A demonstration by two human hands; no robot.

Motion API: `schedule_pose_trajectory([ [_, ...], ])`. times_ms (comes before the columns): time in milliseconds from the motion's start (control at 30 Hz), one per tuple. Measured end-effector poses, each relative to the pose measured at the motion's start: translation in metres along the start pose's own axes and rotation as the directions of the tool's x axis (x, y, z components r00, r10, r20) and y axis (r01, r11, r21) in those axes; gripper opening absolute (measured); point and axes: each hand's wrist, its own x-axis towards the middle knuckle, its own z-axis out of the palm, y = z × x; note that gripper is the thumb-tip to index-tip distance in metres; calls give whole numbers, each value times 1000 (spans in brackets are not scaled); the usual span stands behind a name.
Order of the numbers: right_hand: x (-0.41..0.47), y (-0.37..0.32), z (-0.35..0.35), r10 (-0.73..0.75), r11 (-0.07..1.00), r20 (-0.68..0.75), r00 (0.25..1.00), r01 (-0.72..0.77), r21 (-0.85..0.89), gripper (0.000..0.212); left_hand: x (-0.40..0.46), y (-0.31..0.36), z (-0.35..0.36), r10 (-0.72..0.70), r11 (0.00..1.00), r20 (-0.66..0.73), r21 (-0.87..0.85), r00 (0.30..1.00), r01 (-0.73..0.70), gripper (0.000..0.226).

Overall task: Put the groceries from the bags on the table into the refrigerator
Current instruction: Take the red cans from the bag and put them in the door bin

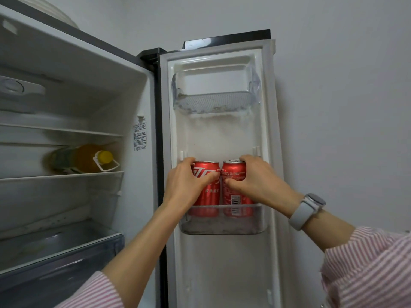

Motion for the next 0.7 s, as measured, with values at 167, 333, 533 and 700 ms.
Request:
schedule_pose_trajectory([
  [167, -5, -3, -3, -21, 999, -60, 998, 19, -33, 55, -1, -1, -1, 30, 999, -34, -15, 999, -31, 54],
  [333, -10, -7, -8, -138, 982, -109, 984, 121, -147, 47, -4, 6, -4, 69, 987, 13, 144, 998, -70, 52],
  [533, -14, -3, -9, -219, 971, -79, 973, 209, -115, 43, -10, 8, -3, 35, 991, -58, 129, 998, -27, 47],
  [700, -18, 4, -7, -229, 973, -72, 971, 227, -38, 50, -6, 10, -1, 25, 975, 20, 222, 999, -29, 54],
])
